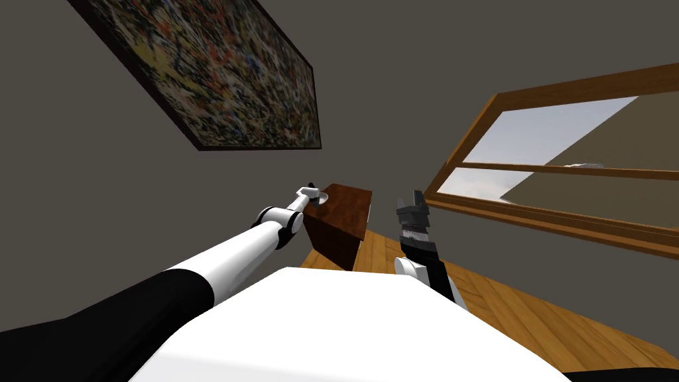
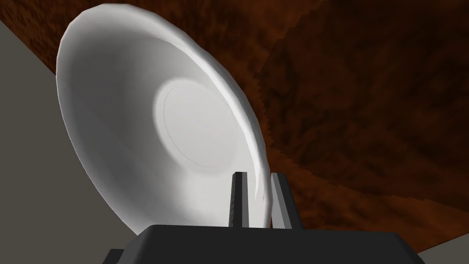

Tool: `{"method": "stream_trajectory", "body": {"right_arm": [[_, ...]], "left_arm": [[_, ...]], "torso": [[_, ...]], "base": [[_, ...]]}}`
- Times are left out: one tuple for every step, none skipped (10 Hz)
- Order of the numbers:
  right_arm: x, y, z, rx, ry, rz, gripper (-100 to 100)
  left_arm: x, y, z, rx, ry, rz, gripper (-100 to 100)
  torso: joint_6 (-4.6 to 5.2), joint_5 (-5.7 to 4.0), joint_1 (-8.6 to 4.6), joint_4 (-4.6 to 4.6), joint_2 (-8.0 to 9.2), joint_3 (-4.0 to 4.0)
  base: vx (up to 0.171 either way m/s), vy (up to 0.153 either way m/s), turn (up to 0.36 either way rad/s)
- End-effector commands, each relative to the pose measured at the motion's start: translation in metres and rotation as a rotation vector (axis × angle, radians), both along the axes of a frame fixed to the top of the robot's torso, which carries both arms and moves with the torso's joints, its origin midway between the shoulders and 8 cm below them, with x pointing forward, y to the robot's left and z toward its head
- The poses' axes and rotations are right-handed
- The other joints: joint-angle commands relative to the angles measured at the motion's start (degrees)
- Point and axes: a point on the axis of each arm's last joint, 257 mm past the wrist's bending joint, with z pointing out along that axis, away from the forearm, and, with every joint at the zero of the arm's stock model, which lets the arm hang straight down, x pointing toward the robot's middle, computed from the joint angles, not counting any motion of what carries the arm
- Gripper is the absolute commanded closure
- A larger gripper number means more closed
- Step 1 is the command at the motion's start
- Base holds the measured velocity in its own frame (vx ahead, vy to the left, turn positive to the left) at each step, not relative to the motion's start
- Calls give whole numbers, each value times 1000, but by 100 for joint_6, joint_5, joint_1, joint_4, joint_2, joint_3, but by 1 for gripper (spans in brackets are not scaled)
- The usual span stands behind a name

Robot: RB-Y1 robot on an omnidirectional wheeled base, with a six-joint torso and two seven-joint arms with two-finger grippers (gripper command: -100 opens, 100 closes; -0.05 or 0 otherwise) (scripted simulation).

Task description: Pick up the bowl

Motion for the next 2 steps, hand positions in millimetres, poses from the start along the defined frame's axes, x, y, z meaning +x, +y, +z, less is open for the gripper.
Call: {"method": "stream_trajectory", "body": {"right_arm": [[0,0,0,0,0,0,0],[0,0,0,0,0,0,0]], "left_arm": [[0,0,0,0,0,0,100],[0,-1,0,0,2,0,0]], "torso": [[0,0,0,0,0,0],[-2,0,1,1,3,2]], "base": [[0,0,0],[0,0,0]]}}
